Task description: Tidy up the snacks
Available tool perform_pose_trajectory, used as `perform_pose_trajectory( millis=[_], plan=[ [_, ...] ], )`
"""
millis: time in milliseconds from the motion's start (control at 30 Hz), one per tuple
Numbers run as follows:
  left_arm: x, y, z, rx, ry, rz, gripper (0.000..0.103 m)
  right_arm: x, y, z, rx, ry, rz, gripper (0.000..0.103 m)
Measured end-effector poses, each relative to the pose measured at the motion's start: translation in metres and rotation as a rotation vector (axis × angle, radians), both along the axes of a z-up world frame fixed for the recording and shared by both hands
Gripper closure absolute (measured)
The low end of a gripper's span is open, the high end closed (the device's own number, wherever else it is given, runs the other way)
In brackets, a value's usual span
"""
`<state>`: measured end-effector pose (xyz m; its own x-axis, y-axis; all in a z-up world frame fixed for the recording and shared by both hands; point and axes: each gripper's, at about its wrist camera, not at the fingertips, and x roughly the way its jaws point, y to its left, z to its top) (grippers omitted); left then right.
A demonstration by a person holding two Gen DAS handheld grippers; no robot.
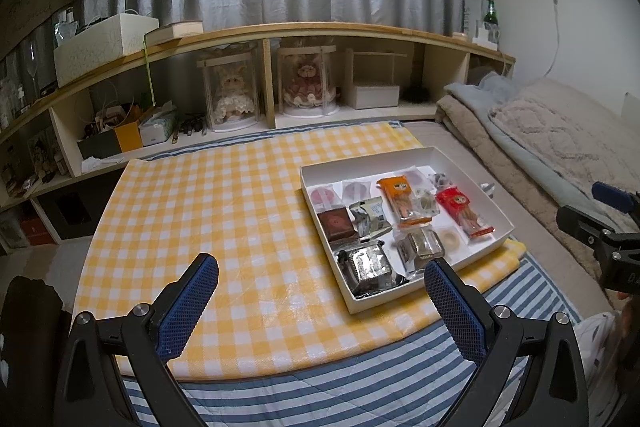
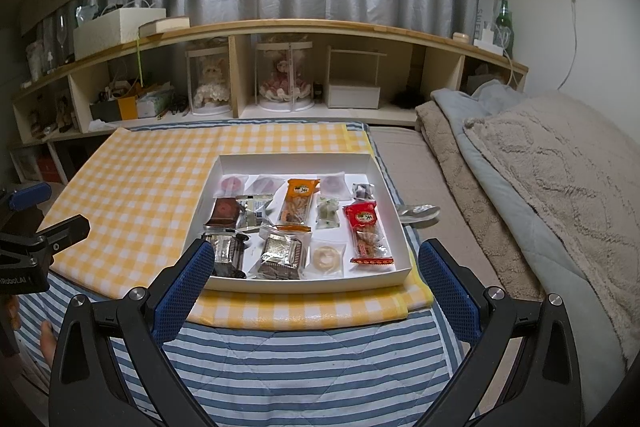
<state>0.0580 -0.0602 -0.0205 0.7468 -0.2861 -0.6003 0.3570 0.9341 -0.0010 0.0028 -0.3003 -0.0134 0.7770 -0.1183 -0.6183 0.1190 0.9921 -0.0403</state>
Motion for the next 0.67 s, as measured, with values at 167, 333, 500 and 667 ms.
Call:
perform_pose_trajectory(
  millis=[167,333,500,667],
  plan=[
    [-0.0009,-0.0004,0.0004,0.000,0.001,-0.002,0.000,-0.0005,0.0005,0.0002,0.000,-0.001,-0.001,0.000],
    [-0.0014,-0.0011,0.0006,0.002,-0.006,0.002,0.000,-0.0009,0.0009,0.0003,0.000,-0.001,-0.002,0.000],
    [-0.0019,-0.0018,0.0005,-0.003,-0.004,0.006,0.000,-0.0013,0.0009,0.0004,0.001,-0.001,-0.003,0.000],
    [-0.0053,-0.0025,0.0003,-0.007,-0.012,0.012,0.000,-0.0014,0.0011,0.0008,0.001,-0.001,-0.003,0.000]
  ],
)
